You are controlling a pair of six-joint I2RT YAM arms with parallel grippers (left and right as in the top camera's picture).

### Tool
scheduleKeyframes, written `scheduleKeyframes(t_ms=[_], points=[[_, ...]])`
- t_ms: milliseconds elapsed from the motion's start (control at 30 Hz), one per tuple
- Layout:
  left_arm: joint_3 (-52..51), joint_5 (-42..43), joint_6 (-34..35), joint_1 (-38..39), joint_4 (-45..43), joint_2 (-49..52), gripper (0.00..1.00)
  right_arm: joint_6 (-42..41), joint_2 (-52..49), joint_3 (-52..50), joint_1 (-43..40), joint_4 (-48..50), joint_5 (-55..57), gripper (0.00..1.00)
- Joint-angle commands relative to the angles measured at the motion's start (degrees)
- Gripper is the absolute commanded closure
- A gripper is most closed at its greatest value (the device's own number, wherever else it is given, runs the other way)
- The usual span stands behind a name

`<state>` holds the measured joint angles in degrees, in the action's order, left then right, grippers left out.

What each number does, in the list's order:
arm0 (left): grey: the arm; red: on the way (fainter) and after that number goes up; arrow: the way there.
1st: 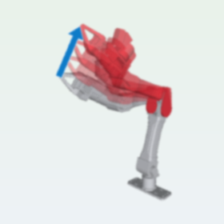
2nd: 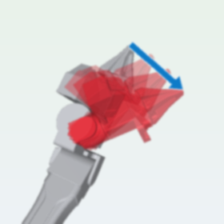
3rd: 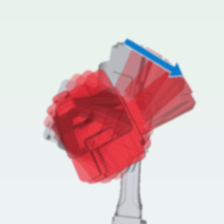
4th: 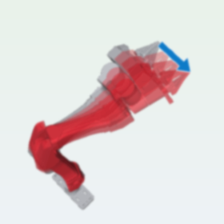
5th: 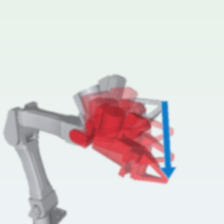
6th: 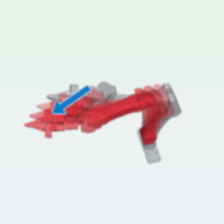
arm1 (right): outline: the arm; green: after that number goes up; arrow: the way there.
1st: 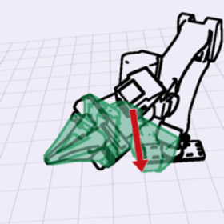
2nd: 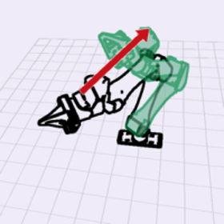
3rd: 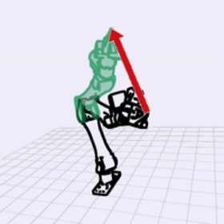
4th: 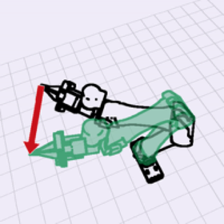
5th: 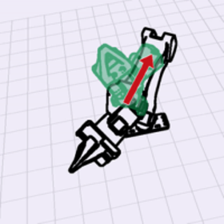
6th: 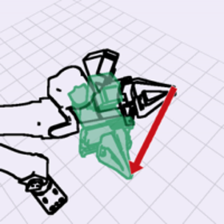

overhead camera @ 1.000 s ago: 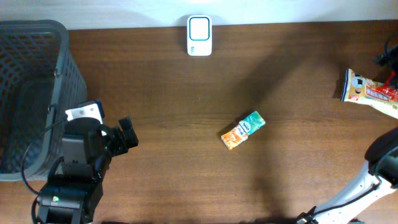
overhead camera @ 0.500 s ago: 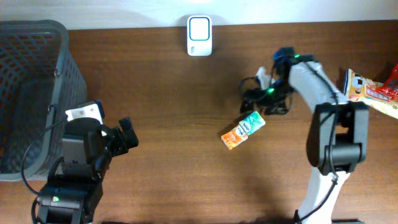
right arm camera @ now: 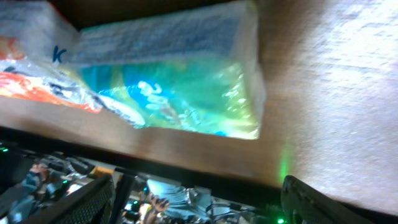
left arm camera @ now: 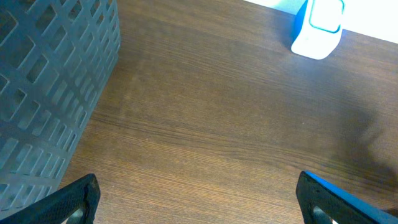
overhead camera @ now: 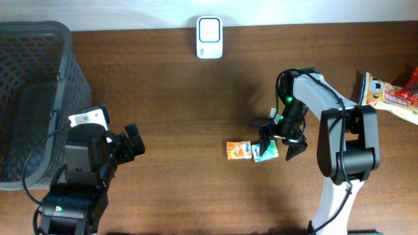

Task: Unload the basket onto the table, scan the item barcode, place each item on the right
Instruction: 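Grasp the orange box with the right gripper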

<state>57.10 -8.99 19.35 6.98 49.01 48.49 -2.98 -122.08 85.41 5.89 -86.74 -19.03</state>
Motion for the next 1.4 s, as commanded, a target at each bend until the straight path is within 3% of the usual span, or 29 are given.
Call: scheduleKeyframes(t_ms=[0,100,200,400,500,567,667,1033,1067,1100,1133,1300,1367], points=[[-0.07,0.17,0.55,-0.13,-0.09,-0.22,0.01,2.4,0.13,4.17,0.11,0.04,2.16,0.15],[-0.07,0.17,0.55,-0.13,-0.09,-0.22,0.01,5.05,0.13,11.61,0.15,0.0,2.14,0.15],[-0.07,0.17,0.55,-0.13,-0.09,-0.22,0.01,20.13,0.11,17.57,1.44,5.79,-4.85,0.15],[-0.07,0.17,0.55,-0.13,-0.09,-0.22,0.01,39.39,-0.17,9.27,10.01,14.21,-6.47,0.17],[-0.07,0.17,0.55,-0.13,-0.09,-0.22,0.01,44.74,-0.17,5.03,13.55,15.1,-5.79,0.17],[-0.07,0.17,0.52,-0.13,-0.09,-0.22,0.01,44.54,-0.17,3.76,14.53,16.59,-4.61,0.23],[-0.07,0.17,0.55,-0.13,-0.09,-0.22,0.01,43.93,-0.17,3.63,14.19,16.7,-4.37,0.47],[-0.07,0.17,0.55,-0.13,-0.09,-0.22,0.01,42.16,-0.22,-1.31,13.92,19.15,-3.23,0.52],[-0.07,0.17,0.55,-0.13,-0.09,-0.22,0.01,41.24,-0.22,-1.29,13.92,19.54,-3.23,0.57],[-0.07,0.17,0.55,-0.13,-0.09,-0.22,0.01,39.41,-0.22,-1.29,13.9,20.26,-3.21,0.78],[-0.07,0.17,0.55,-0.13,-0.09,-0.22,0.01,37.2,-0.22,-1.22,13.92,21.05,-3.21,0.87],[-0.07,0.2,0.55,-0.13,-0.09,-0.22,0.01,15.67,-0.22,2.99,13.9,28.74,-3.45,0.96],[-0.07,0.17,0.55,-0.13,-0.09,-0.22,0.01,2.71,-0.22,5.22,13.73,34.88,-2.62,0.96]])
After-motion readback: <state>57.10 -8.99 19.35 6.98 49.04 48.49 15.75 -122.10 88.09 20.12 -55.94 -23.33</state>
